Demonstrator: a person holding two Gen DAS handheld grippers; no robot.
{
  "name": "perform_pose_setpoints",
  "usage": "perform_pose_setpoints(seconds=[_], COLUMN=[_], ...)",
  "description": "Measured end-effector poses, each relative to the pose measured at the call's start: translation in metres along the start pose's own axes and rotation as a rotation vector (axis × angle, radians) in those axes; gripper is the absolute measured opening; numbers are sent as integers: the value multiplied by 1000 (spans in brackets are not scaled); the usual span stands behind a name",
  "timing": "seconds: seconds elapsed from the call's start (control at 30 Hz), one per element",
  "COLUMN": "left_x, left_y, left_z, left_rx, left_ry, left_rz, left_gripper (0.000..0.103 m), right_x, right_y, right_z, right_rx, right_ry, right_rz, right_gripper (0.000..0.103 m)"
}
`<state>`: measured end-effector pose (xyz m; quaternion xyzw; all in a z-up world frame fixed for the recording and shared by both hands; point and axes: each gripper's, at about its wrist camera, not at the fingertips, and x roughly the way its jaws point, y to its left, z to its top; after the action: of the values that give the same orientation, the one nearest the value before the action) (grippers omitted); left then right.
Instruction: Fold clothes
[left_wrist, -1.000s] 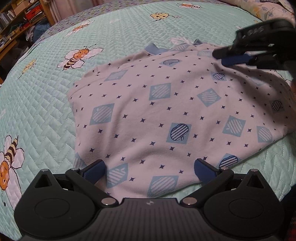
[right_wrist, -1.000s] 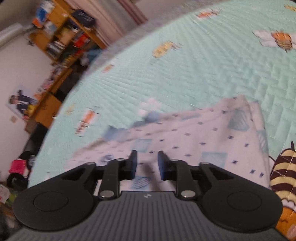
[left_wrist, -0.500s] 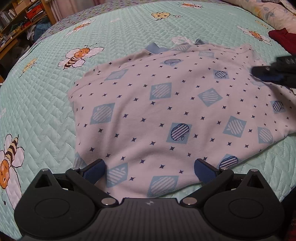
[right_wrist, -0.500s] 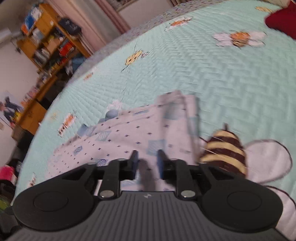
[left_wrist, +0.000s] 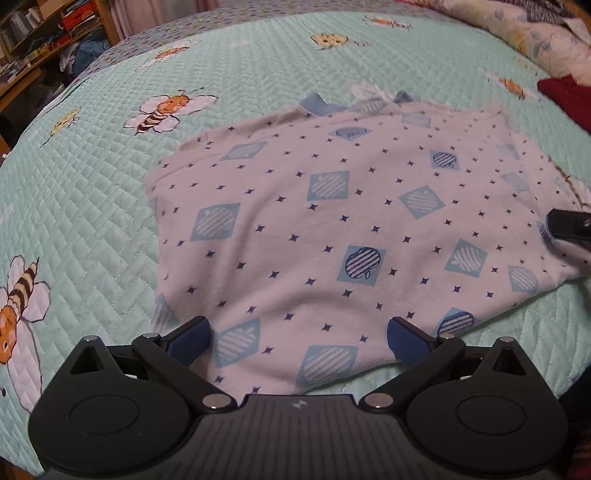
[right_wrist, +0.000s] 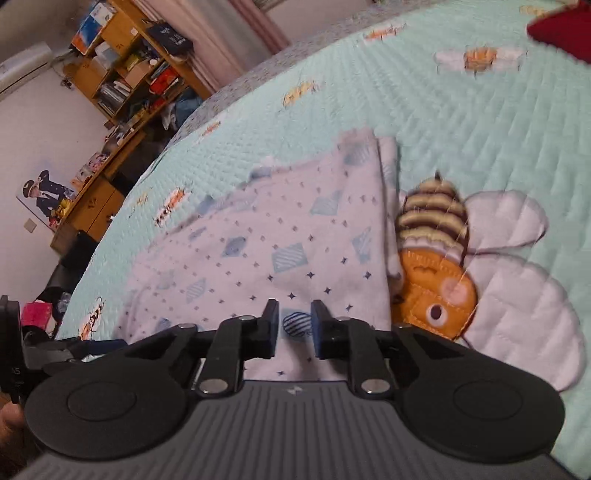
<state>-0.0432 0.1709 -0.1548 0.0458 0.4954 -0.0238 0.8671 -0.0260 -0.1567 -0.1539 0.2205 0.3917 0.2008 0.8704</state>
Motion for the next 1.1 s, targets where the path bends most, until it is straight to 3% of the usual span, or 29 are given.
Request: perform_pose_setpoints(seconds=[0.07, 0.13, 0.2, 0.3, 0.37, 0.47, 0.53, 0.57, 0.6, 0.63, 0.73, 0.87, 0.97, 1.03, 1.1], left_x=[-14, -20, -25, -7, 5, 23, 22, 21, 20, 15, -1, -10, -9, 4, 16], left_y=[7, 17, 28, 28, 28, 27, 28, 29, 30, 40, 73, 116, 141, 148, 154], left_z=[1, 9, 17, 16, 15, 14, 12, 11, 10, 8, 2, -6, -7, 1, 9], left_rx=[-29, -85, -143, -127, -113, -92, -96, -99, -102, -144, -288, -467, -571, -590, -609], left_ry=[-30, -63, -96, -54, -23, 22, 9, 0, -8, -23, -71, -122, -140, -120, -99], left_rz=[-47, -122, -197, -169, -146, -112, -120, -126, -131, -161, -259, -307, -343, -370, -397], left_gripper=[90, 90, 92, 92, 96, 102, 102, 102, 101, 98, 93, 92, 92, 92, 92], right_x=[-13, -15, -7, -9, -17, -30, -25, -18, -12, -13, -14, -18, -18, -16, -8], right_y=[13, 11, 0, -15, -10, -3, -13, -20, -24, -21, -2, 34, 83, 120, 155], right_z=[-3, -10, -23, -28, -21, -11, -9, -11, -14, -19, -24, -30, -44, -58, -72], right_rx=[-68, -60, -38, 52, 35, -7, 16, 8, -28, -75, -180, -342, -602, -800, -994], right_ry=[-22, 10, 51, 51, 46, -28, -21, 11, 30, 14, 27, 2, -37, -57, -61], right_rz=[25, 42, -24, 8, -16, -22, -64, -110, -130, -137, -200, -244, -209, -180, -141], right_gripper=[28, 31, 27, 24, 25, 32, 41, 39, 31, 31, 32, 39, 44, 61, 65])
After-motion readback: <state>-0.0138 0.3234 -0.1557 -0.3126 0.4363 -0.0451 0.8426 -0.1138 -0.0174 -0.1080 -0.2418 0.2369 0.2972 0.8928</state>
